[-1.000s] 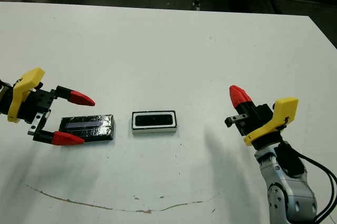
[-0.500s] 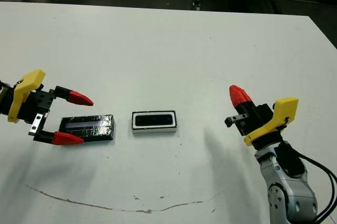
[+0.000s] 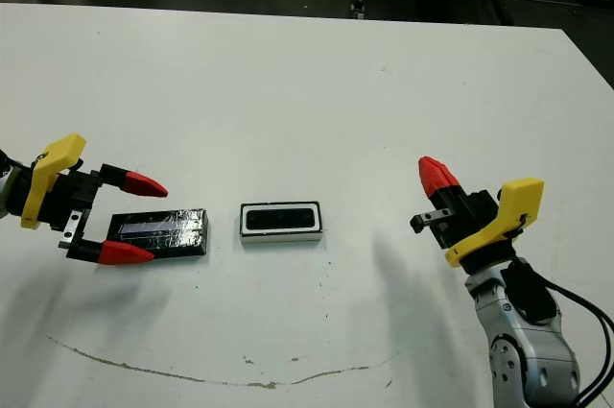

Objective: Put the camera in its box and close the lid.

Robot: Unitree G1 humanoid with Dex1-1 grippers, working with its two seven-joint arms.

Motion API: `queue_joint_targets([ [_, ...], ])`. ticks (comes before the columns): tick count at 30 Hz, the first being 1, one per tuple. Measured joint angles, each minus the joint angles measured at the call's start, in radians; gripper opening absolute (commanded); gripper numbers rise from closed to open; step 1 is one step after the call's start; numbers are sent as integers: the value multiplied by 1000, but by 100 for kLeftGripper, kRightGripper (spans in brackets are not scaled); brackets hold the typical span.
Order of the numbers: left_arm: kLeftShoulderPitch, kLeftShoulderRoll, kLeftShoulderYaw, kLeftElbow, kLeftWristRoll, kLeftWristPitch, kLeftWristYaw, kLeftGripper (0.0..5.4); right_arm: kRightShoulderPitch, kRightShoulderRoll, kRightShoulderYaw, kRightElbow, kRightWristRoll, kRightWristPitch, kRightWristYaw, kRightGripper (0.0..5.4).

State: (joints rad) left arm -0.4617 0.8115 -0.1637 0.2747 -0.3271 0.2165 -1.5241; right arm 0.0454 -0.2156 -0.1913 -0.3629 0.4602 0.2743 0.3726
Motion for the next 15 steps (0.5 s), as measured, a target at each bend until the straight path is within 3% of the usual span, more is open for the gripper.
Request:
queue_joint_targets([
  [15,-1,-31,-10,100,33,-78,-21,540,1,-7,0,0,10,0,3,1],
])
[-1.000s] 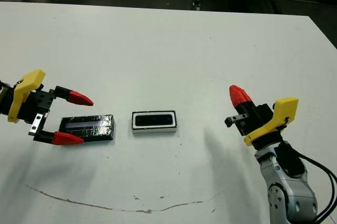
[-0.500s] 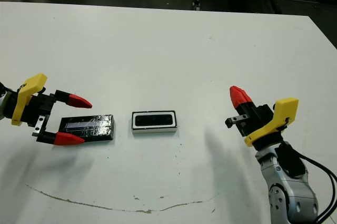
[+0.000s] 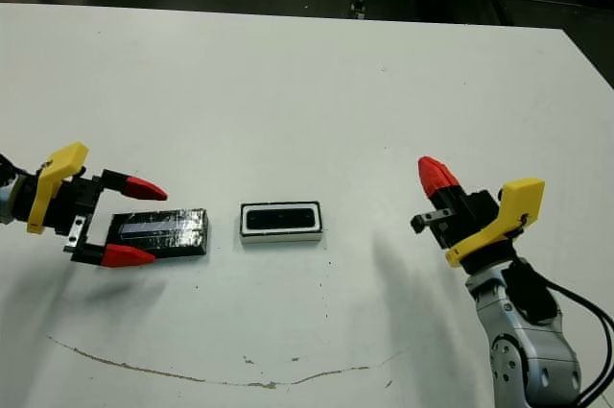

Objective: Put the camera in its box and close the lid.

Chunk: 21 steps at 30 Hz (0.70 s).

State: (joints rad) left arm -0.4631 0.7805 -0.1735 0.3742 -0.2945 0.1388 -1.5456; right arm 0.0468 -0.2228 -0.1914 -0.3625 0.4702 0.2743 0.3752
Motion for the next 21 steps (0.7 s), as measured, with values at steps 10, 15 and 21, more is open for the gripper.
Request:
queue_joint_targets([
  [10,0,-4,-3,3,36,20,25,540,1,-2,0,0,1,0,2,1],
  [15,0,-4,-3,-33,46,126,65,540,2,-2,0,0,1,0,2,1],
  [21,27,-2,6,-97,45,193,107,519,2,-2,0,0,1,0,2,0],
])
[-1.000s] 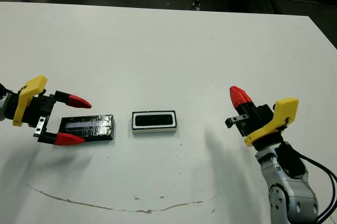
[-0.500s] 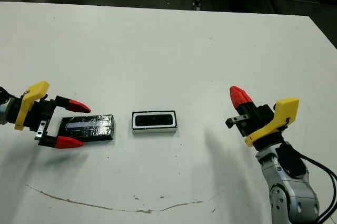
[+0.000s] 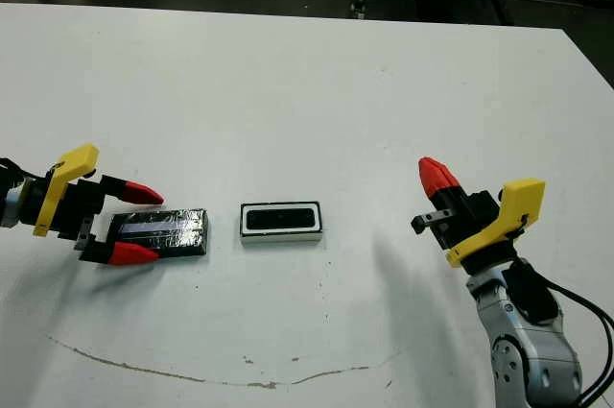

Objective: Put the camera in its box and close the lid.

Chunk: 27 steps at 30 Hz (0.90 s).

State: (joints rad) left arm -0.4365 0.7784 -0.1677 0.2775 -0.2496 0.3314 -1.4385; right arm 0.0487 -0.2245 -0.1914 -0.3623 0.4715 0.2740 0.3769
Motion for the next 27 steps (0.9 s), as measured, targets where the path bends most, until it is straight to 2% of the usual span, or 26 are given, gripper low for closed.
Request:
queue_joint_targets([
  [6,17,4,10,-30,-8,62,20,432,0,0,0,0,6,0,0,0],
  [14,7,6,1,1,-18,69,-37,321,0,-1,0,0,13,7,-1,0],
  [23,-9,4,0,7,-20,117,-36,319,-1,-2,0,-1,8,12,-4,0],
  [27,40,-46,99,-17,-44,30,107,319,-2,-2,2,-1,7,12,-3,0],
])
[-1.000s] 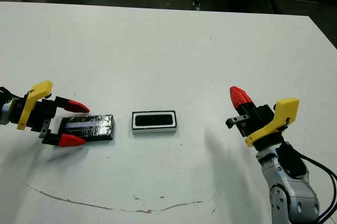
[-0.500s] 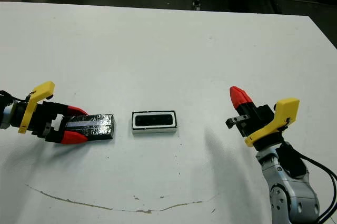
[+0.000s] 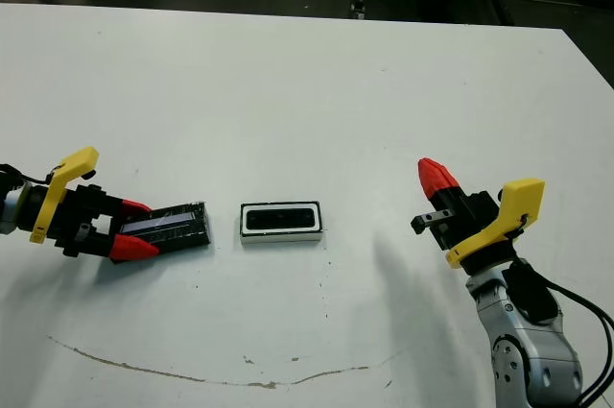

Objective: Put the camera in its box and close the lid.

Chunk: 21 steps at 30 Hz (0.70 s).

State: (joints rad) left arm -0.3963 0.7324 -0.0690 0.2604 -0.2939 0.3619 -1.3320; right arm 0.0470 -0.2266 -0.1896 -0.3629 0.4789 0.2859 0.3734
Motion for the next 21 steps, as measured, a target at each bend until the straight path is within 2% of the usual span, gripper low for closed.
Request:
queue_joint_targets([
  [3,29,-27,50,-57,-6,10,115,319,0,0,1,0,-1,0,0,0],
  [9,38,-96,129,-155,-66,43,282,319,0,0,3,0,0,0,0,0],
  [15,37,-156,116,-173,-96,48,318,319,0,0,7,0,0,0,0,0],
  [21,13,-193,47,-100,-86,12,264,319,2,0,9,0,0,0,0,0],
])
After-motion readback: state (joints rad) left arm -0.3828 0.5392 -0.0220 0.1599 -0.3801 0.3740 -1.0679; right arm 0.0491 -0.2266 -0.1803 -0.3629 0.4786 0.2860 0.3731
